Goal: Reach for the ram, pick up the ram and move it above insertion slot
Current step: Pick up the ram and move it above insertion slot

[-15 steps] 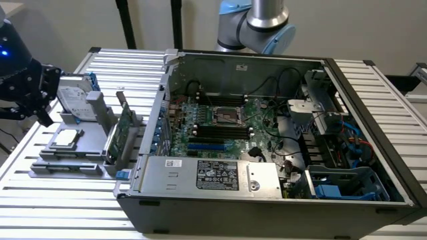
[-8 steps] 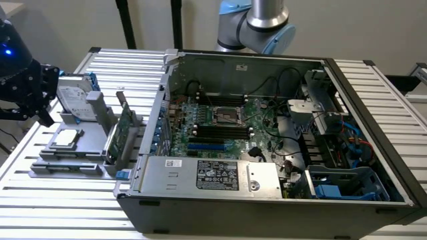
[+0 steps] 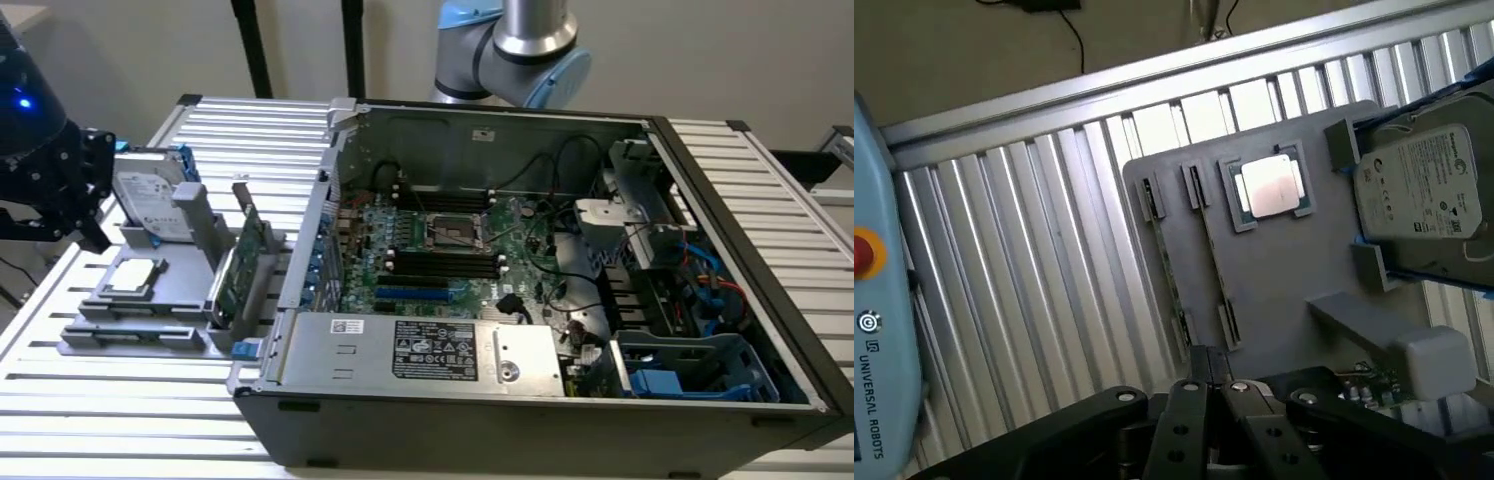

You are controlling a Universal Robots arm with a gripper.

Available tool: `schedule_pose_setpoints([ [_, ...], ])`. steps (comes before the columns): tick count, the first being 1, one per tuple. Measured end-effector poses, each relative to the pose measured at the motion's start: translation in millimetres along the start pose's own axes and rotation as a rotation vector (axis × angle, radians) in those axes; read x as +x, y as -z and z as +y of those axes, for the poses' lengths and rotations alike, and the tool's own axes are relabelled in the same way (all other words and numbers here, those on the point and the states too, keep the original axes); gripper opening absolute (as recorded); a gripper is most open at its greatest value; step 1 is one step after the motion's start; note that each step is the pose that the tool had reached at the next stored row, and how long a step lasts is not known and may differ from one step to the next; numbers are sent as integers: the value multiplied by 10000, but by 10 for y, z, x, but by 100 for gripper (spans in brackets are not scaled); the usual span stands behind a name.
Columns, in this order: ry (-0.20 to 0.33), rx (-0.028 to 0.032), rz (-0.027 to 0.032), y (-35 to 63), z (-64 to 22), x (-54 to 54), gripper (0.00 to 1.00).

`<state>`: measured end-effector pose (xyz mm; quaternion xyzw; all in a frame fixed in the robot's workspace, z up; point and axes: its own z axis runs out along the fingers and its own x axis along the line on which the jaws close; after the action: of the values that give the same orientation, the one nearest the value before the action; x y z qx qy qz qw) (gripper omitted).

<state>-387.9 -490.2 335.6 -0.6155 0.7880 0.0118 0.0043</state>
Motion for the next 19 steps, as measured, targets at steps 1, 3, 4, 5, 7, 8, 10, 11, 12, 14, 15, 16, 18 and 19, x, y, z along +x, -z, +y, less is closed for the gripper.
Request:
schedule_pose_setpoints([
  [1,154,-5,-6,-1,0,0,11],
  [3,459,-15,-20,-4,0,-1,11],
  [4,604,-20,-26,-5,0,-1,11],
  [5,769,-27,-33,-6,0,-1,11],
  [7,1093,-38,-47,-7,0,-1,11],
  [8,1272,-45,-57,-8,0,-1,11],
  [10,1605,-57,-80,-10,0,-2,11],
  [11,1772,-64,-92,-11,0,-2,11],
  [12,1938,-71,-102,-12,0,-1,11],
  [14,2279,-84,-124,-13,0,-1,11],
  [15,2449,-91,-135,-14,0,-1,11],
  [16,2619,-98,-146,-14,0,-1,11],
  [18,2982,-112,-165,-15,0,-1,11],
  [19,3155,-119,-173,-16,0,-1,11],
])
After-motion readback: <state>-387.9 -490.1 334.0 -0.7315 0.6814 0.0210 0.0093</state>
